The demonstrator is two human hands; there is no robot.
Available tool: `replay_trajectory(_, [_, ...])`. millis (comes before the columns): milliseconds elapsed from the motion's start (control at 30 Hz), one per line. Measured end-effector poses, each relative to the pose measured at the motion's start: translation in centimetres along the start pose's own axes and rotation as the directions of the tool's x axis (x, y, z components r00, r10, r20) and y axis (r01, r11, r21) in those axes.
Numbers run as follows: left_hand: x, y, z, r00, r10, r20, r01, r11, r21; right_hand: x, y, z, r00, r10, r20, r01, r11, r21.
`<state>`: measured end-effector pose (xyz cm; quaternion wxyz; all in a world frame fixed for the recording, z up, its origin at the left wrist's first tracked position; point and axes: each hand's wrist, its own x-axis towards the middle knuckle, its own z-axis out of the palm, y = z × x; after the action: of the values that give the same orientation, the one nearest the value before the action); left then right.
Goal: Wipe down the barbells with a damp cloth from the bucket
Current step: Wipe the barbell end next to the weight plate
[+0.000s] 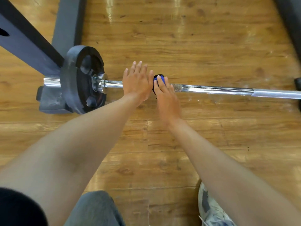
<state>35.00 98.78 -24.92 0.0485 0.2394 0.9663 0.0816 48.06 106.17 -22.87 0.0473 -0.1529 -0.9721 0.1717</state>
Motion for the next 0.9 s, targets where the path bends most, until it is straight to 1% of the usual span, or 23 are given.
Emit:
replay_trajectory(33, [0.3,0.0,-0.1,1.000,-0.004,0.022,0.005,1.000,-0.005,0.4,1.2,-0.3,0.999,0.031,-0.013,-0.031,0.999,-0.016])
replay_trajectory(100, [1.0,0.0,-0.2,0.998,-0.001,0.069,0.003,1.000,-0.025,1.0,3.0,-0.7,0.977,0.199,-0.078,-0.200,0.980,-0.007])
replay_trajectory(133, [1.4,0.1,-0.3,0.996,0.001,0.084,0.002,1.000,-0.029,1.2,3.0,-0.6,0.964,0.246,-0.104,-0.249,0.968,-0.014])
replay_trajectory(167, [1.8,0.1,-0.5,0.995,0.002,0.096,0.000,1.000,-0.025,1.3,2.3,-0.3,0.963,0.246,-0.114,-0.250,0.968,-0.018])
replay_trajectory(200, [2.1,0.2,-0.6,0.994,-0.003,0.109,0.005,1.000,-0.019,1.4,1.5,0.2,0.973,0.206,-0.107,-0.209,0.978,-0.012])
replay_trajectory(300, [3.3,0.4,-1.1,0.984,-0.006,0.179,0.007,1.000,-0.005,2.1,1.0,0.7,0.997,0.014,-0.071,-0.012,0.999,0.033])
replay_trajectory(333, [3.5,0.3,-1.2,0.979,0.000,0.205,0.001,1.000,-0.007,2.4,1.8,0.5,0.996,-0.011,-0.090,0.013,0.999,0.031])
replay_trajectory(367, [3.6,0.3,-1.2,0.975,0.008,0.221,-0.007,1.000,-0.004,2.6,2.8,0.4,0.992,0.012,-0.127,-0.009,1.000,0.025])
replay_trajectory(400, [3.7,0.2,-1.2,0.974,0.017,0.224,-0.018,1.000,0.004,2.7,3.5,0.6,0.982,0.081,-0.173,-0.076,0.997,0.034])
replay_trajectory(467, [3.7,0.0,-1.1,0.975,0.027,0.222,-0.032,0.999,0.019,2.3,2.0,1.4,0.941,0.239,-0.240,-0.222,0.970,0.096])
replay_trajectory(500, [3.6,0.0,-1.1,0.976,0.025,0.218,-0.032,0.999,0.028,2.2,0.6,1.8,0.928,0.270,-0.256,-0.244,0.961,0.130])
replay_trajectory(533, [3.6,0.0,-1.0,0.977,0.024,0.211,-0.033,0.999,0.039,2.2,-0.5,2.3,0.935,0.245,-0.255,-0.214,0.966,0.145])
replay_trajectory(600, [3.9,0.1,-1.1,0.978,0.020,0.207,-0.031,0.998,0.047,2.4,-0.8,2.7,0.969,0.082,-0.235,-0.053,0.990,0.127])
replay_trajectory(633, [4.0,0.1,-1.2,0.977,0.017,0.214,-0.027,0.999,0.044,2.3,0.0,2.5,0.972,0.029,-0.234,-0.005,0.994,0.106])
replay_trajectory(667, [4.1,0.1,-1.2,0.975,0.014,0.222,-0.024,0.999,0.042,2.3,1.2,2.3,0.967,0.044,-0.252,-0.023,0.996,0.085])
replay_trajectory(700, [4.2,0.1,-1.2,0.973,0.013,0.230,-0.023,0.999,0.042,2.2,2.2,2.2,0.952,0.121,-0.280,-0.101,0.991,0.085])
replay_trajectory(767, [4.4,0.1,-1.3,0.967,0.007,0.255,-0.018,0.999,0.041,1.8,1.8,2.3,0.905,0.294,-0.308,-0.262,0.955,0.140])
replay_trajectory(800, [4.4,0.1,-1.4,0.965,0.005,0.263,-0.016,0.999,0.040,1.7,0.9,2.6,0.899,0.309,-0.310,-0.273,0.950,0.155])
replay_trajectory(833, [4.4,0.2,-1.4,0.965,0.004,0.263,-0.015,0.999,0.039,1.7,0.2,3.0,0.913,0.268,-0.307,-0.232,0.961,0.149])
replay_trajectory(900, [4.4,0.3,-1.6,0.962,0.007,0.272,-0.017,0.999,0.036,1.6,0.3,3.2,0.952,0.100,-0.288,-0.079,0.993,0.083])
